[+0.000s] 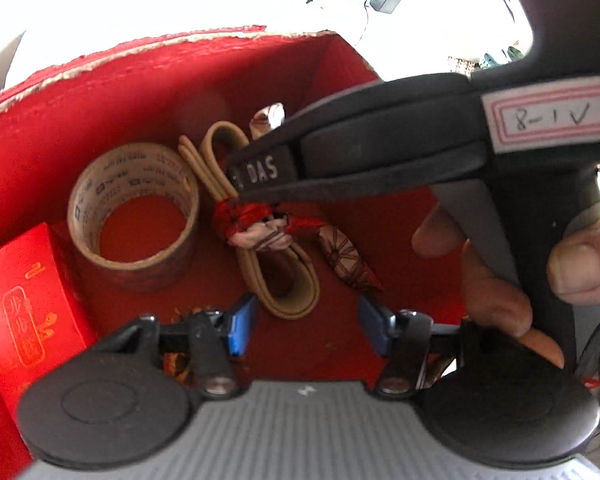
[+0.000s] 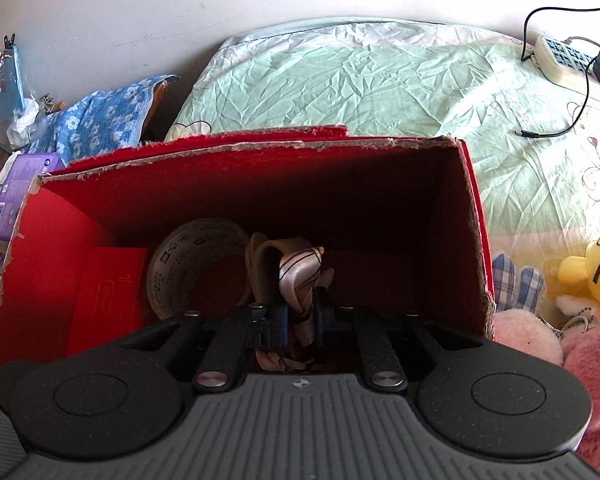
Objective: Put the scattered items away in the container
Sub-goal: 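Lower the figurine and strap into the red container with both tools, then open both tools and raise them out of the container, then reach the right tool to the wooden gourd stamp and close on its neck, then lift the wooden stamp with the right tool over the red container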
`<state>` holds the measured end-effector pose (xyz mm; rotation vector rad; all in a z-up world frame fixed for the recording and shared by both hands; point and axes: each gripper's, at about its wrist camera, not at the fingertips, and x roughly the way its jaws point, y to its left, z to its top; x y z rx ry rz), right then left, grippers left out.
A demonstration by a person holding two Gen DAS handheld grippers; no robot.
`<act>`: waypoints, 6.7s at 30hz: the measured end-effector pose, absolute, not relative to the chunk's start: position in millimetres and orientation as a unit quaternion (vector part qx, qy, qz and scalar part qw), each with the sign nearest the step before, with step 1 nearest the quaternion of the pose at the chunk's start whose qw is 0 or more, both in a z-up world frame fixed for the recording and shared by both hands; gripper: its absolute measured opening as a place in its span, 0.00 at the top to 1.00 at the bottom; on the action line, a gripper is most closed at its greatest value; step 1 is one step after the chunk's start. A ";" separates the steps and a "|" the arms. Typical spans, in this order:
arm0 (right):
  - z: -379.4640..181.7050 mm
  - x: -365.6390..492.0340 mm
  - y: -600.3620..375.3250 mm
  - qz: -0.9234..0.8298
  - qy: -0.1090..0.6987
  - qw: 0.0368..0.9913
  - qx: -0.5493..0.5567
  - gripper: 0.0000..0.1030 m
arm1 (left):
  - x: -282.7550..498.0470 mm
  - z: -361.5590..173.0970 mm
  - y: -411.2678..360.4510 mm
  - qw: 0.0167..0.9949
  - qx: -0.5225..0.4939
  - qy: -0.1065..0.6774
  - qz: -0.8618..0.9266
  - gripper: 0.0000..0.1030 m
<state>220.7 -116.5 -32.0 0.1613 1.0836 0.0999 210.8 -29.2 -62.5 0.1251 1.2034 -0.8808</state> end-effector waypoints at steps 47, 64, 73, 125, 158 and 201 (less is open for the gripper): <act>-35.5 214.4 -108.5 0.003 0.514 0.853 0.089 0.73 | 224.2 -53.3 1.7 0.779 0.034 0.507 -0.367 0.32; -12.5 175.0 -115.5 -0.024 0.424 0.898 0.116 0.63 | 209.3 -47.7 -3.1 0.808 0.077 0.465 -0.353 0.25; 7.8 144.6 -122.1 -0.048 0.367 0.922 0.117 0.37 | 182.9 -29.3 -2.6 0.852 0.098 0.425 -0.291 0.07; -36.1 35.9 -85.9 0.158 0.468 0.862 0.118 0.28 | 19.4 -79.2 52.4 0.885 0.058 0.449 -0.104 0.10; -79.7 67.6 -30.4 0.194 0.556 0.786 0.187 0.53 | 44.5 -109.5 80.1 0.852 0.121 0.470 -0.197 0.57; 18.5 20.8 -70.4 0.245 0.408 0.861 0.180 0.71 | 5.9 -11.2 55.6 0.884 0.123 0.347 -0.289 0.62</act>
